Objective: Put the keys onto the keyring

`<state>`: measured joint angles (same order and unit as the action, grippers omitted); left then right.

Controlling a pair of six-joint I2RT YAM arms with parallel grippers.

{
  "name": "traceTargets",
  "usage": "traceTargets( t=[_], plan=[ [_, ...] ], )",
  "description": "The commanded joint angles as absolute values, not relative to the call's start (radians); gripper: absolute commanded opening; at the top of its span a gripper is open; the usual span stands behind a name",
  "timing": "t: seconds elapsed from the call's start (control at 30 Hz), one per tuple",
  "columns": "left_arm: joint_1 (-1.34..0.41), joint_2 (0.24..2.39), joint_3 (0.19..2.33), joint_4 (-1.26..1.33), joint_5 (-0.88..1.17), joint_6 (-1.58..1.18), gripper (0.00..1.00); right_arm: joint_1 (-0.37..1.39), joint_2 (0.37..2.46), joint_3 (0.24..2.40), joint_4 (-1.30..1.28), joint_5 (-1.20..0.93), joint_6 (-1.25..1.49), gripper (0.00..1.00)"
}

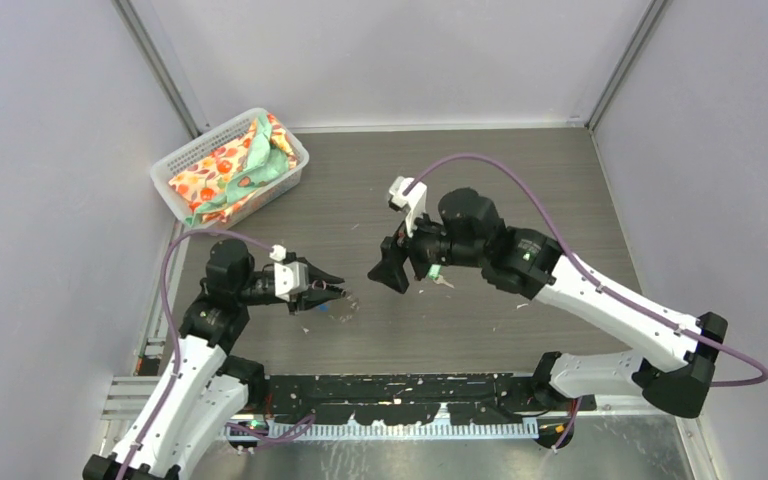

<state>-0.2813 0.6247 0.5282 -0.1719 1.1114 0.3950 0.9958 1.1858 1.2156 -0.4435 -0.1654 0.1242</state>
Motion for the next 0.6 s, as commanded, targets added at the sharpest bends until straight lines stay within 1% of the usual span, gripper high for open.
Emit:
traceTargets(
  t=[0.0,0.1,0.2,0.27,0.43,0.57],
  plan=[
    [-0.285,0.641,0.622,-0.339,1.223,0.549,0.00,0.968,1.264,1.368,-0.577,-0.453,-0.007,0.77],
    [-0.285,0.661,0.658,-0.367,1.224,0.561,0.00,0.970,1.321,1.398,-0.577,-0.538,-0.032,0.77],
    [-0.284,0.674,0.681,-0.388,1.228,0.560,0.00,0.971,1.336,1.354,-0.483,-0.588,-0.023,0.76],
    [-0.284,0.676,0.692,-0.390,1.236,0.541,0.00,0.972,1.334,1.314,-0.415,-0.611,-0.017,0.74],
    [-0.284,0.689,0.731,-0.382,1.239,0.499,0.00,0.999,1.338,1.236,-0.311,-0.591,-0.005,0.72],
    [-0.285,0.696,0.753,-0.340,1.240,0.434,0.00,1.040,1.341,1.159,-0.207,-0.515,-0.005,0.69]
  ],
)
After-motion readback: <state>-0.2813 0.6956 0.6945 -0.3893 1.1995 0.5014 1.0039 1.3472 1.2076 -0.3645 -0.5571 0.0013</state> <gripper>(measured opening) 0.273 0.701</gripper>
